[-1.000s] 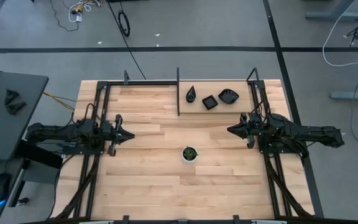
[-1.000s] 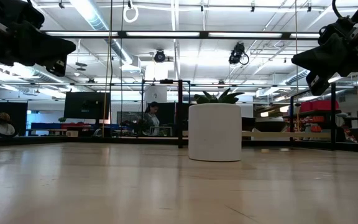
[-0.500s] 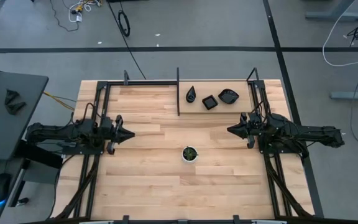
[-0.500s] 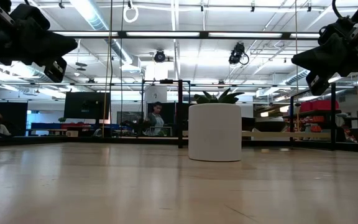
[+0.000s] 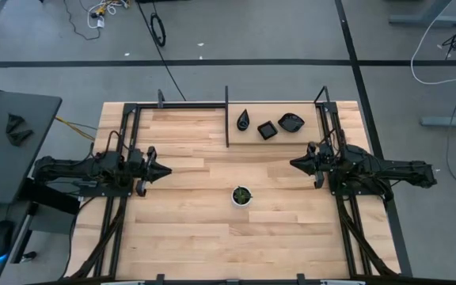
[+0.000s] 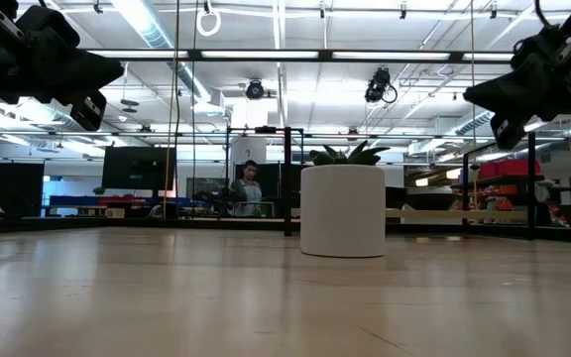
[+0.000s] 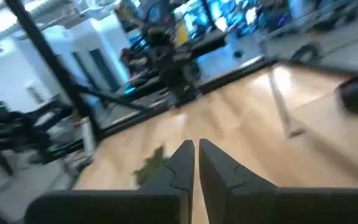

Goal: Pick & Place Mini shaped plates
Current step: Return to Home Position

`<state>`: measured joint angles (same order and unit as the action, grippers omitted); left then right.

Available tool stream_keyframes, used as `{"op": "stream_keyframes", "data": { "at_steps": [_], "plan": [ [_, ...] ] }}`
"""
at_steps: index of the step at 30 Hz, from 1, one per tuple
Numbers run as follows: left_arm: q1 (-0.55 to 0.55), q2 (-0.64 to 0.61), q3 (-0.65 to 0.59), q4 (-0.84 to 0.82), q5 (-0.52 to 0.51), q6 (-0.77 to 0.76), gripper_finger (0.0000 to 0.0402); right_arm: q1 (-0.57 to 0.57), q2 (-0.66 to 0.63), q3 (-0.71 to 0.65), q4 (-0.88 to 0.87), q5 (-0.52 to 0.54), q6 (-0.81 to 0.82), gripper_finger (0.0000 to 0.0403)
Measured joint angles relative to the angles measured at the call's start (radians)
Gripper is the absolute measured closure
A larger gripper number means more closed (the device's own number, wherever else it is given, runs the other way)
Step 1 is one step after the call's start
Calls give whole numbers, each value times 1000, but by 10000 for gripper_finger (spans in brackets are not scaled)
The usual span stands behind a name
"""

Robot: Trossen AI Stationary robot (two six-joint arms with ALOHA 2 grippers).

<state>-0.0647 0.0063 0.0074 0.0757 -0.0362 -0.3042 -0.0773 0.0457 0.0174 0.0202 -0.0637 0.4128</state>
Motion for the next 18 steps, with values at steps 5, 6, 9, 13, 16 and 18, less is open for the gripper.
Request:
{"op": "stream_keyframes", "data": {
  "at_steps": [5,6,9,13,16,18],
  "plan": [
    [0,0,0,1,-1,0,365,6,-45,1,7,16,-271,375],
    [0,0,0,1,1,0,365,11,-45,1,6,-13,-353,375],
    [0,0,0,0,3,0,365,30,-45,1,12,-46,-512,375],
    [0,0,0,0,4,0,365,41,-45,1,10,-46,-526,375],
    [0,0,0,1,4,0,365,41,-45,1,11,-50,-526,375],
    [0,0,0,0,4,0,365,41,-45,1,11,-50,-526,375]
  ]
}}
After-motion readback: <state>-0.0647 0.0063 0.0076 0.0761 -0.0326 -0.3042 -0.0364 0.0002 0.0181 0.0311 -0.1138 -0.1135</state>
